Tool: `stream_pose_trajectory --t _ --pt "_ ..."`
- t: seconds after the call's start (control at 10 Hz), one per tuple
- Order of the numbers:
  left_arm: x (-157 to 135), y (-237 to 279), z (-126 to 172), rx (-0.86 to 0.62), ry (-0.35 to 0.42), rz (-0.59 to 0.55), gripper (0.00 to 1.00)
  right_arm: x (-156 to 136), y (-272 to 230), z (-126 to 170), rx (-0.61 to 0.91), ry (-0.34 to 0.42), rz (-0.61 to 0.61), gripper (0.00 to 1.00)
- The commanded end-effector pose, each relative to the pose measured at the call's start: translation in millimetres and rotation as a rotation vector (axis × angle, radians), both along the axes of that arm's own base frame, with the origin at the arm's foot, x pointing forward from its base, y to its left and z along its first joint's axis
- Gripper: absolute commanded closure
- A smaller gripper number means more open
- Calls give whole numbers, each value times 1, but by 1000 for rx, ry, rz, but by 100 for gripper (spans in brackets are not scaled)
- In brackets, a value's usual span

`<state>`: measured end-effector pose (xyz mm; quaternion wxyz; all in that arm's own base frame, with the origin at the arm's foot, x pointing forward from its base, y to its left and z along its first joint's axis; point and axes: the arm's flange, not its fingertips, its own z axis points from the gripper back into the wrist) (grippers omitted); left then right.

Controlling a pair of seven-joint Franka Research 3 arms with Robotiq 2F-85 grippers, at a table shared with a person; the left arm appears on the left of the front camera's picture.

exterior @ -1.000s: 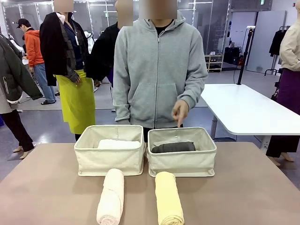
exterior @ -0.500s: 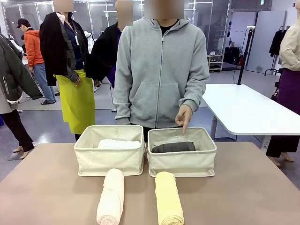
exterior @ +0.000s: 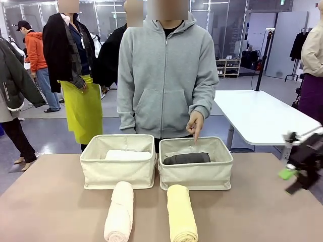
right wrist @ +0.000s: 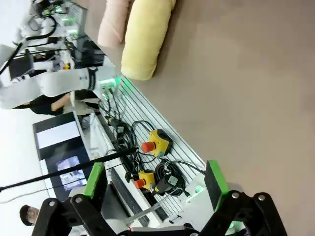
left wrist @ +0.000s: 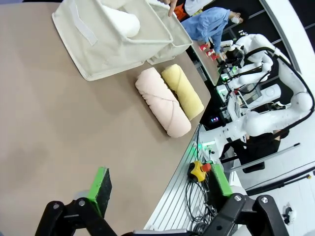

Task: Divide the towels into two baskets.
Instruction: Pick up one hotel-folded towel from the bottom of the table and place it in the Fabric basket indicated by the person.

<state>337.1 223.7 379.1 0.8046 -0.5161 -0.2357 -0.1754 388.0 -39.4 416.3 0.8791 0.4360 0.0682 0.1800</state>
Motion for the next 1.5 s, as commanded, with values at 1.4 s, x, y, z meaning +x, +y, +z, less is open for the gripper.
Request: stream_pose_trajectory --t 1.4 --pt "-6 0 4 2 1 -10 0 15 296 -66 -395 -163 -216 0"
